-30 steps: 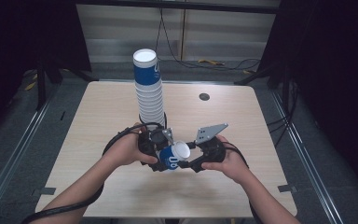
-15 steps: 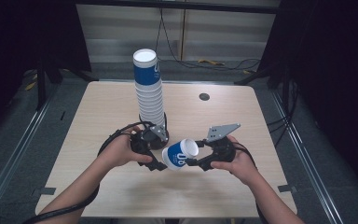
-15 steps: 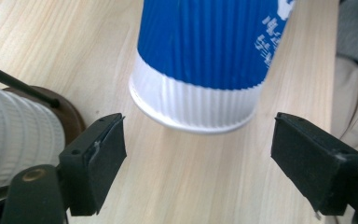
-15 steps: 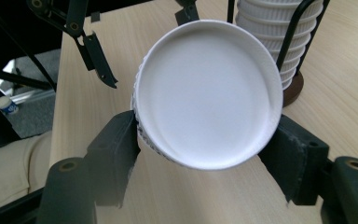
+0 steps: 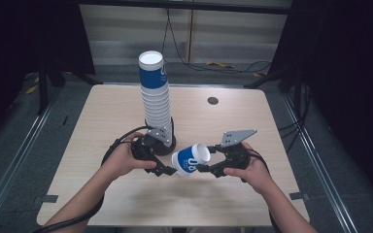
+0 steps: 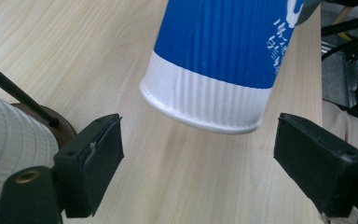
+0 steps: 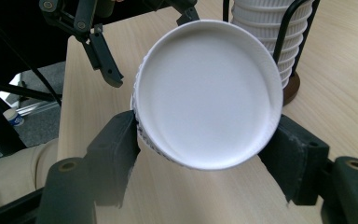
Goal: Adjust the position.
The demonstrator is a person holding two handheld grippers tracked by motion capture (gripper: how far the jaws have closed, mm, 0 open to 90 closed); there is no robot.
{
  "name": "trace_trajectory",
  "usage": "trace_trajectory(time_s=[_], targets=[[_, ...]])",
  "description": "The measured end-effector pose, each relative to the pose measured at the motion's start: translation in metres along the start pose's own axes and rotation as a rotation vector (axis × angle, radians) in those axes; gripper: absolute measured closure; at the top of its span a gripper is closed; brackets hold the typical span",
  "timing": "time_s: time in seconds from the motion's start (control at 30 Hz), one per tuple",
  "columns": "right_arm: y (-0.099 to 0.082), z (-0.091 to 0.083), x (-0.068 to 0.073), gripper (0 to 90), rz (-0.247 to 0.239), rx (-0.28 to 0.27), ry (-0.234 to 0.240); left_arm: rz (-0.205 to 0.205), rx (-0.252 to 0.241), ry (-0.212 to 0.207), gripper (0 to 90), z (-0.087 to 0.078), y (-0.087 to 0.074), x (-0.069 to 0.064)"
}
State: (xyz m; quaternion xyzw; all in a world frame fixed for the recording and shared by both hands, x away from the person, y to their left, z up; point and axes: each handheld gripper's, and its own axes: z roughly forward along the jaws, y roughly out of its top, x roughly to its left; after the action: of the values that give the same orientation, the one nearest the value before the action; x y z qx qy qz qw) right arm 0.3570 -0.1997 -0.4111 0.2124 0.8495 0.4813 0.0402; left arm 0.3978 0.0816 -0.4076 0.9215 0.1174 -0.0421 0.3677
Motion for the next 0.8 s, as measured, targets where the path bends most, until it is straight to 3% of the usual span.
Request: trace_trajectory(time_s=[0.27,0.4,0.8], targets=[[-0.002,-0.003,-0.001,30.2,0.014,-0.009,0.003,-0.057,-0.043,-0.019,15.2,0.005,-0.007,0.002],[-0.004,-0.004,-0.002,30.2,0.018,-0.010,0.008,-0.057,-0.068,-0.036,15.2,0.008,-0.008,0.000],[-0.003,-0.005,-0.001,30.2,0.012,-0.021,0.013,-0.034,-0.093,-0.029,14.9,0.018,-0.015,0.000]])
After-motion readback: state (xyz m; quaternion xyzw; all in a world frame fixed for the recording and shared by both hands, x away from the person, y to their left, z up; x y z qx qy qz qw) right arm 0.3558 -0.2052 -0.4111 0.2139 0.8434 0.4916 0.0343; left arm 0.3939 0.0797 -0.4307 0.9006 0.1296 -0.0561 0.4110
